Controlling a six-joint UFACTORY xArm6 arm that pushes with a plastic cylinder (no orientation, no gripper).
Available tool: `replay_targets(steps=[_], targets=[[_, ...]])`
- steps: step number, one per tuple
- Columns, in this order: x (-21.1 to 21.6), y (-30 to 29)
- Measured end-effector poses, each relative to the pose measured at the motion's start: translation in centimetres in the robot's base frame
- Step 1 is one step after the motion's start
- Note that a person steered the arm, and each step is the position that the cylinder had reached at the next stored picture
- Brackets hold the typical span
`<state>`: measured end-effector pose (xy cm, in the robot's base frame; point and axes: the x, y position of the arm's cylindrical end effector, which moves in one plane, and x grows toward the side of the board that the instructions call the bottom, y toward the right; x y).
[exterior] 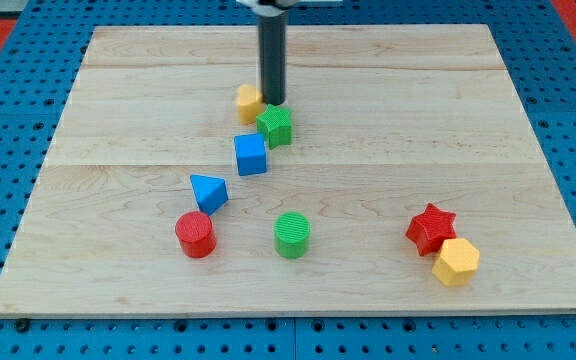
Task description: Move the red circle into blue triangle
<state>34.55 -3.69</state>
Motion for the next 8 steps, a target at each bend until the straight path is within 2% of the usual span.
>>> replay_targets(steps=[1,2,3,4,6,7,8], targets=[[-2.6,5.6],[2.0,13.7],[8.1,13.3],[11.2,7.9],[10.3,-5.2],[7.8,-4.3],[7.6,-5.2]])
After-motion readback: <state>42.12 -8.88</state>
